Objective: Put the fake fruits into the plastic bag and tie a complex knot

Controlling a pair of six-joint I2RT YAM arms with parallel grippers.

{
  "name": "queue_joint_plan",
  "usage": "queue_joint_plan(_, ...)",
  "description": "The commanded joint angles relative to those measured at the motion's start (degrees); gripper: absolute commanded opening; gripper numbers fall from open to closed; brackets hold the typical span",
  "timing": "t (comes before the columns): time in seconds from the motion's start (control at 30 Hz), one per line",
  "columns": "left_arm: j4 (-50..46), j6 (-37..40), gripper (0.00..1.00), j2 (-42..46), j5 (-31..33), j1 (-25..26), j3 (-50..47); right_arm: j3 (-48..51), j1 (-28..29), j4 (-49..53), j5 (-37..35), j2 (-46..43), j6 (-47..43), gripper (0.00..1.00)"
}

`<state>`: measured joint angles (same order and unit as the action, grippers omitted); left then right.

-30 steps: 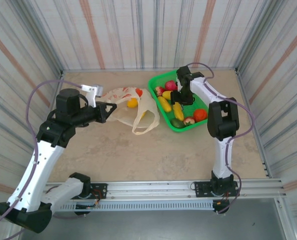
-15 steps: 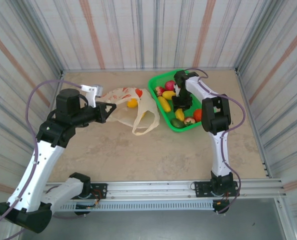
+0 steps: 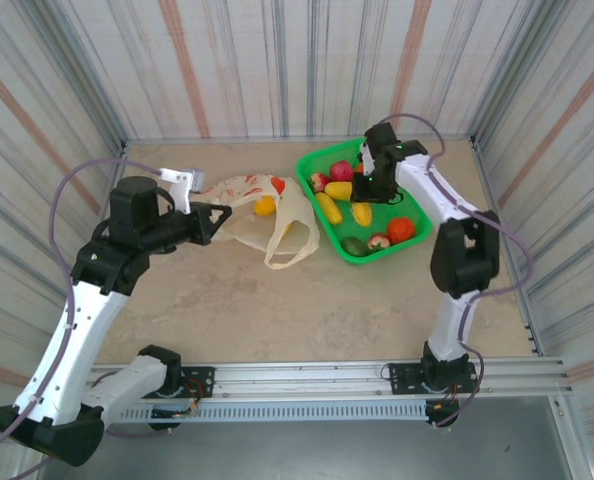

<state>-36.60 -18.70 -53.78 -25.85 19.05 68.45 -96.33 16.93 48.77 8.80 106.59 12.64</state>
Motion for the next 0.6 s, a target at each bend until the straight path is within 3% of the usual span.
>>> queue_joint_plan(0.0, -0.77, 0.09, 0.0, 0.08, -0.58, -0.59, 2.08, 5.16, 1.86, -11.52, 3.17, -10.96, 2.74, 0.29)
queue_joint_plan(0.17, -0.76, -0.19, 0.0, -0.27, -1.05, -0.93, 2.66, 21.39, 6.87, -37.64, 8.79, -25.38, 8.17, 0.27)
queue_joint_plan(0.27, -0.67, -0.2, 0.0, -0.54, -1.05, -1.02, 2.75, 27.13, 12.37, -49.89, 8.66, -29.13, 9.2, 0.28)
queue_joint_plan(0.43, -0.84, -0.12, 0.0, -0.58, -1.12, -1.29, 2.99, 30.48, 22.39, -63.11, 7.9, -27.39, 6.83, 0.28)
queue_joint_plan(0.57, -0.89, -0.2, 0.0, -0.49, -1.06, -1.29, 2.92, 33.59, 26.95, -75.46, 10.27, -22.07, 2.77, 0.24)
